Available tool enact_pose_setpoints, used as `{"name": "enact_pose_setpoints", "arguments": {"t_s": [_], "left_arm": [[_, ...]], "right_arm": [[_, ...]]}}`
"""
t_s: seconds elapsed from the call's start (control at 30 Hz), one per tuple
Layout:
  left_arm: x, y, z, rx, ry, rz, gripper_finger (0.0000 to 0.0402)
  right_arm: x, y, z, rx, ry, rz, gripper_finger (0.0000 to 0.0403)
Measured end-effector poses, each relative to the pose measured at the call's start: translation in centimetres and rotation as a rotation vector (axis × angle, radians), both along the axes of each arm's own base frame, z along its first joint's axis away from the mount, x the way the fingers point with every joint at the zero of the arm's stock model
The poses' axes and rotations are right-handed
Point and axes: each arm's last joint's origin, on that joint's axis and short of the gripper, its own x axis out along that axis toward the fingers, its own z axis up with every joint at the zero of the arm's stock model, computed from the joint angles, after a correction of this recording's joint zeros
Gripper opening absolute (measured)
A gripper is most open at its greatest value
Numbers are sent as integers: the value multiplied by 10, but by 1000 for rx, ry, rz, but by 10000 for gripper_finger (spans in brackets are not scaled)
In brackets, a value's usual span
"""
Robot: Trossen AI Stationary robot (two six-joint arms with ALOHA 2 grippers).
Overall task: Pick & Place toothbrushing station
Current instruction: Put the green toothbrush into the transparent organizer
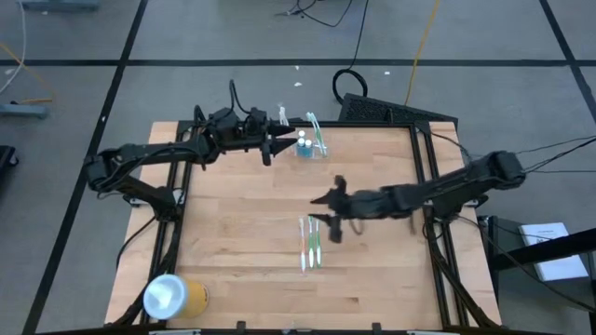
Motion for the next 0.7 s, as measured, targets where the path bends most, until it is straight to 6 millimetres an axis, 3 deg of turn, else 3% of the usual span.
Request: {"name": "enact_pose_setpoints", "arguments": {"t_s": [0.1,0.23,0.47,0.7], "left_arm": [[1,0,-2,-9,10,18,237],[1,0,-1,-5,1,27,237],[1,1,-2,-8,4,27,237],[1,1,-2,-16,3,27,237]], "right_arm": [[21,4,-16,81,222,-125,160],[31,6,-51,173,443,-331,160],[42,9,-100,309,556,-457,160],[47,4,-117,365,579,-512,160]]}}
